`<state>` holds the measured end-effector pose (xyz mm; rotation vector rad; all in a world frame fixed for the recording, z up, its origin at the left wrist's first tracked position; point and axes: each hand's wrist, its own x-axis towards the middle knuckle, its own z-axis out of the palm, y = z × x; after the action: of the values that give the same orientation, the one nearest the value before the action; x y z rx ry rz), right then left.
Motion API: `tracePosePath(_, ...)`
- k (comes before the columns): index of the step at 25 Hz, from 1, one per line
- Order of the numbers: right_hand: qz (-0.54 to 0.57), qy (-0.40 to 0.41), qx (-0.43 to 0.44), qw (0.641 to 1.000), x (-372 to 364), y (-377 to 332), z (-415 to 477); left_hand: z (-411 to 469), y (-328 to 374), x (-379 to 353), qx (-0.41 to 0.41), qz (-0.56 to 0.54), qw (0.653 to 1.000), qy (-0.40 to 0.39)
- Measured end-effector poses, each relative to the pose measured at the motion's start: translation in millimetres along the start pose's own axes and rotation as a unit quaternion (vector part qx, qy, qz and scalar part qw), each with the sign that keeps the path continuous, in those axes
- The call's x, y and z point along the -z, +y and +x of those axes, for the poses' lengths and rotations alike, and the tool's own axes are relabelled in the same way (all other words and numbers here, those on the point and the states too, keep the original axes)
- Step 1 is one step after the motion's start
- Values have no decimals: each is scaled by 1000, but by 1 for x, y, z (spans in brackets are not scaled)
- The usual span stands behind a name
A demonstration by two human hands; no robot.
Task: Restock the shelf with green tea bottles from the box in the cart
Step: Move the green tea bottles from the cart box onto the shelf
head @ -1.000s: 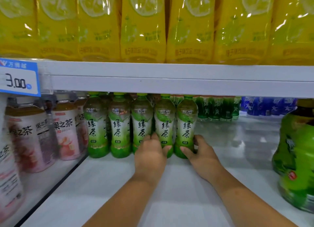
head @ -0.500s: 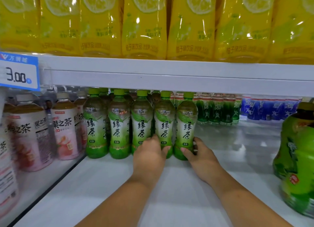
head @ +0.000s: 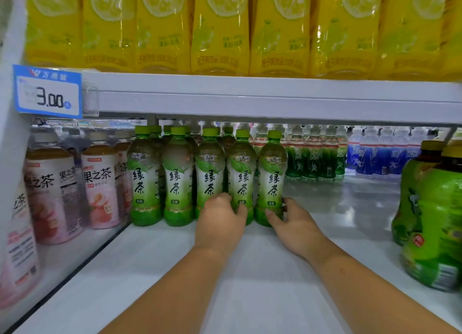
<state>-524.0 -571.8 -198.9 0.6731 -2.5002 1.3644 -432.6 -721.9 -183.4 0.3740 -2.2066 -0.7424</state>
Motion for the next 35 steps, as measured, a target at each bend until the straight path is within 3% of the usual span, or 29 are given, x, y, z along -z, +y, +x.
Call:
tracePosePath(5,-33,-15,-27,999,9,-14,-23,-13,2,10,101,-72,988,-92)
tracePosePath(9,2,-31,-84,996,21,-26,-47,-30,8,29,146,-155,969,-127)
tracePosePath(14,45,-40,-104,993,34,-42,-101,-74,8,66,154,-252,931,-214)
tracePosePath(24,146,-46,-174,973,77,-73,-202,-152,48,133,234,-266,906,-233)
tracePosePath(28,182,-72,-258,946,99,-87,-244,-183,70,157,293,-245,891,-245)
tracePosePath(31,156,-108,-296,936,134,-110,-278,-200,97,191,324,-201,875,-300)
tracePosePath(35,142,-150,-372,905,197,-156,-319,-218,143,249,376,-168,820,-397)
